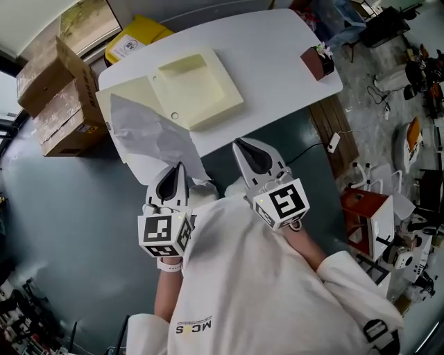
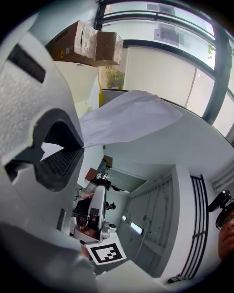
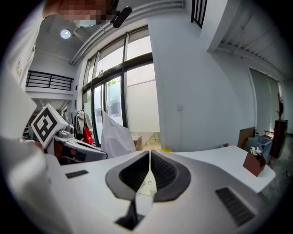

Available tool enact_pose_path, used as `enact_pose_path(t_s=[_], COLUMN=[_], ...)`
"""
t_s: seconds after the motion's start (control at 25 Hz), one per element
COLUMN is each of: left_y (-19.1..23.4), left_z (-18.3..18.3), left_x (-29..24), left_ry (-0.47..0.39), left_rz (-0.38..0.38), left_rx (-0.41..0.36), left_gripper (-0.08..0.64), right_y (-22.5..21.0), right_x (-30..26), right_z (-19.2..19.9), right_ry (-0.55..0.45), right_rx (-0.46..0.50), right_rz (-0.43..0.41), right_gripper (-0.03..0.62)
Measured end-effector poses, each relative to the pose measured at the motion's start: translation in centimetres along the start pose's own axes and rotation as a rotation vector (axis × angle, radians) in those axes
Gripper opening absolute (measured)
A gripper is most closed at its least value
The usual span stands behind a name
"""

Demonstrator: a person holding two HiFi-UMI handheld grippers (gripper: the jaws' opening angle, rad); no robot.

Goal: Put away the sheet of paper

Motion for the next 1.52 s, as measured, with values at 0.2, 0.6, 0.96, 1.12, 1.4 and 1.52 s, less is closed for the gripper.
enact_pose_path(t_s=[0.2,0.6,0.96,1.12,1.4,1.52], left_y=[1.7,2.8,3.2,4.3,6.8,8.6], left_z=[-0.4,-0.6,-1.5,-1.7,-0.5,1.3], left_x=[-1.6,-3.8,-6.4,-7.6,-9.7,-10.6], left_ry=[-0.009,0.055,0.127,0.158,0.265,0.314], left_rz=[0.005,-0.002,-0.020,-0.049,-0.063,-0.039], left_rx=[0.004,-0.010,-0.008,-0.004,0.000,0.075], left_gripper=[0.025,0.025,0.025,0.025,0.025,0.025], right_y=[0.4,-1.6,-5.1,-6.5,-8.7,-9.2], right_x=[-2.0,-5.1,-7.0,-8.1,-10.0,-11.0], right_z=[-0.8,-0.9,-1.8,-2.2,-2.2,-1.8], right_ry=[0.012,0.022,0.037,0.047,0.071,0.089], right_rx=[-0.025,-0.030,-0.017,-0.030,-0.051,-0.066], right_rz=[-0.021,-0.051,-0.093,-0.107,-0.127,-0.143], right_gripper=[0.012,0.012,0.012,0.012,0.012,0.012])
Point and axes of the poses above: the fingertips, and each gripper's own axes: x backward along the fingers, y to its left, z out of its underside, the point moved 9 cm from there along x, backward along the fingers, and after that the axes turned 12 degrees about -x, right-handed, at the moved point
